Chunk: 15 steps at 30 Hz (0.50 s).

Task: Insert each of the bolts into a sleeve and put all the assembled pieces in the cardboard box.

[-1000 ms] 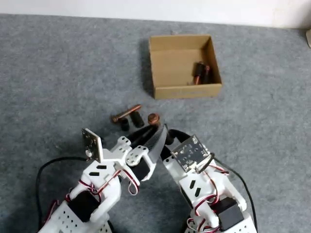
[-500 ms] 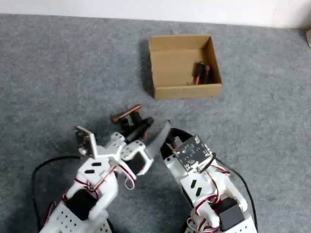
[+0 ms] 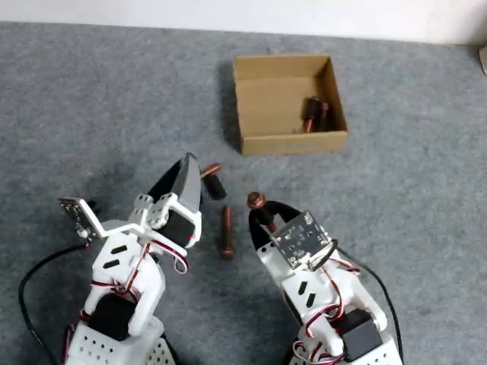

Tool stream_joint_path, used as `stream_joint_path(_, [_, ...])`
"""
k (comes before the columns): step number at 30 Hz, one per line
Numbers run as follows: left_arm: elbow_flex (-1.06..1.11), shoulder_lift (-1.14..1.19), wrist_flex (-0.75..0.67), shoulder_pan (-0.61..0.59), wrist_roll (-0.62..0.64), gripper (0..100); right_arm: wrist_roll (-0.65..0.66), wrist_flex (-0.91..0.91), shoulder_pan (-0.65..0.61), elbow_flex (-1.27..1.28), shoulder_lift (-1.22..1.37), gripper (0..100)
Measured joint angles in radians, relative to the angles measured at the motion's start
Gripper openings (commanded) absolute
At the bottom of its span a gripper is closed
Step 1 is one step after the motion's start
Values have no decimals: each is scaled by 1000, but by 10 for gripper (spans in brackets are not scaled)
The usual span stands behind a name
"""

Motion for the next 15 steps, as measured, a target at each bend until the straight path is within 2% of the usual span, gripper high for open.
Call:
stream_joint_path(3, [68,-2,-98,0,-44,7,0,0,3,0,0,5])
stream_joint_path(7, [117,-12,-247,3,-58,7,3,-51,77,0,8,5])
stream_joint_path(11, [118,2,-262,-2,-58,7,41,-135,137,-66,141,5])
stream_joint_path(15, [118,3,-262,-2,-57,7,48,-180,213,-273,431,5])
